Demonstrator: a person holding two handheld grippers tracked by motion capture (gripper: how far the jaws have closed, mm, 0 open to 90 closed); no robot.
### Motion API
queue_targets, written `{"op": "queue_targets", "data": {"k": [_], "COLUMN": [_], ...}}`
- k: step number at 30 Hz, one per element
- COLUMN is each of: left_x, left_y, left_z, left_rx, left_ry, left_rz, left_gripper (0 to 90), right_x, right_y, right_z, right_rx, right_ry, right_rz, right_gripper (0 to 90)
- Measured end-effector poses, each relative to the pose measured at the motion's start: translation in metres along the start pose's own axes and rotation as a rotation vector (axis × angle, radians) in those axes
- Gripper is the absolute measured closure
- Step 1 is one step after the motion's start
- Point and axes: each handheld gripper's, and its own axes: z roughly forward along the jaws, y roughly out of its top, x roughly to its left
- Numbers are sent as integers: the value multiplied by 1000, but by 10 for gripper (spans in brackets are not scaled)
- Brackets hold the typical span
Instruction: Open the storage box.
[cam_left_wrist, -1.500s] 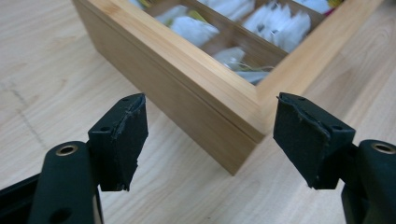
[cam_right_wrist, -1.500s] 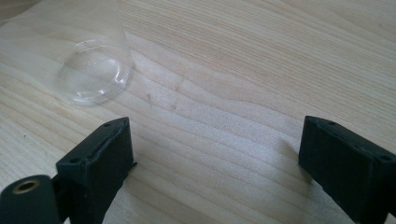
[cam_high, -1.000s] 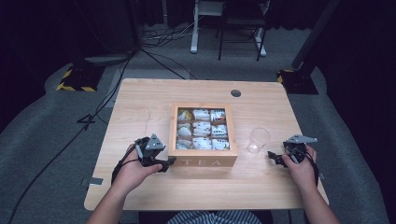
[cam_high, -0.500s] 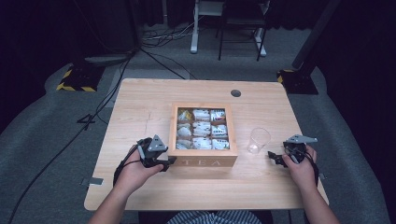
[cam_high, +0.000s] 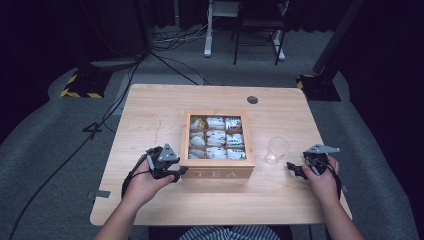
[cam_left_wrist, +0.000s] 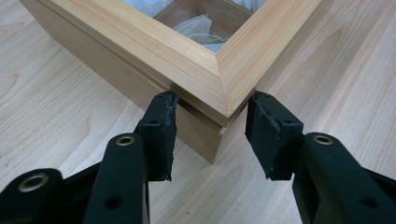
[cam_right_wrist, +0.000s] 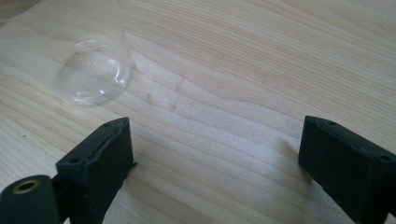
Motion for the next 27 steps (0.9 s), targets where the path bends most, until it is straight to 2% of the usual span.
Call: {"op": "queue_targets", "data": {"k": [5,8,13,17,19,20,23,27], "left_x": [0,-1,1,1,0,-2,-6,-6], "left_y": [4,7,11,16,18,19,25,29], "left_z": [-3,-5,-9,-8,-7,-7,-9,-12], "left_rx": [-23,-56,-113,-99,-115,-114,-113,-144], "left_ry": [16,43,62,63,82,93,138,147], "left_rz": [3,9,-13,-27,7,4,37,51], "left_gripper": [526,527,527,469,381,354,323,312], "right_x": [0,0,1,1,2,2,2,3], "right_y": [0,-1,-3,-5,-6,-7,-9,-11], "right_z": [-1,-1,-3,-5,-7,-7,-9,-12], "right_rx": [-1,1,0,-2,-1,-1,-2,0], "right_ry": [6,10,14,20,25,27,33,37], "right_rz": [-4,-7,-11,-20,-21,-23,-27,-30], "right_gripper": [103,103,104,104,104,104,104,104]}}
